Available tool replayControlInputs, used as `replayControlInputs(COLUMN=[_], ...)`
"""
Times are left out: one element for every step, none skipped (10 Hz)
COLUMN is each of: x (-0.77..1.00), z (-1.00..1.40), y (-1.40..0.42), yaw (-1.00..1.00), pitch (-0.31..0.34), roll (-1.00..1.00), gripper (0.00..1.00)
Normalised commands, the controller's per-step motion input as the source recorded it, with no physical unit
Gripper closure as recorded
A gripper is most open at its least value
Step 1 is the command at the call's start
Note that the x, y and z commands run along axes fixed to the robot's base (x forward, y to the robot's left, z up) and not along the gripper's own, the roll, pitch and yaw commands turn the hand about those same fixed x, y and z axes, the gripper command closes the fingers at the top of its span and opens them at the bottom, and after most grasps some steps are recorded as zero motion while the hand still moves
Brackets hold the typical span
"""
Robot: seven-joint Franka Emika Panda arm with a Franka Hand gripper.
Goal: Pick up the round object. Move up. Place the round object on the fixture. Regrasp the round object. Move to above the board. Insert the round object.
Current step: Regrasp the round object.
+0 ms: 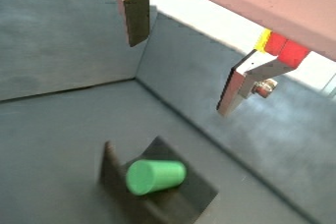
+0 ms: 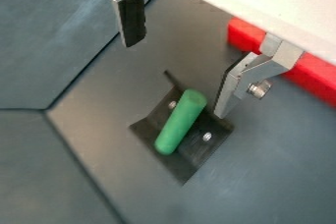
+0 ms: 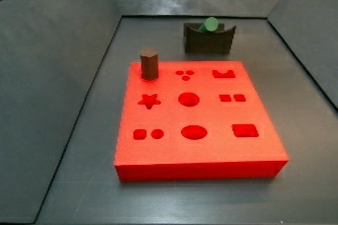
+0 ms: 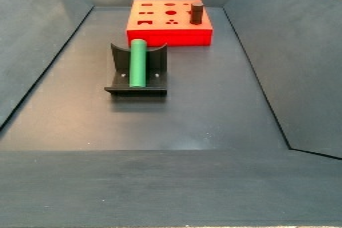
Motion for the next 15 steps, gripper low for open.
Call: replayControlInputs(x=[0.06,0.08,0.09,0.09,0.10,0.10,0.10,0.09,0.08,0.03,0.04,0.05,0.06,0.07,0.08], z=[-0.01,-0.01,-0.01,-0.01,-0.02,-0.01,-0.02,-0.01,-0.01,-1.00,-1.00,-1.00,-1.00,-1.00,-1.00], y=[-0.03,-0.03,-0.03,-0.04,-0.04,-0.04,-0.04,-0.03,-0.03,0.07,0.07,0.07,0.06,0.06,0.05], yaw=[0.04,0.05,0.07,0.09,0.12,0.13,0.15,0.17,0.18,0.21,0.21,0.22,0.21,0.20,0.17], pitch=[0.060,0.082,0.109,0.140,0.159,0.149,0.140,0.108,0.087,0.167,0.138,0.086,0.035,-0.014,-0.069], roll=[1.00,1.00,1.00,1.00,0.87,0.68,0.55,0.29,0.24,0.04,0.03,0.03,0.03,0.04,0.05], gripper=[0.00,0.00,0.00,0.00,0.00,0.00,0.00,0.00,0.00,0.00,0.00,0.00,0.00,0.00,0.00])
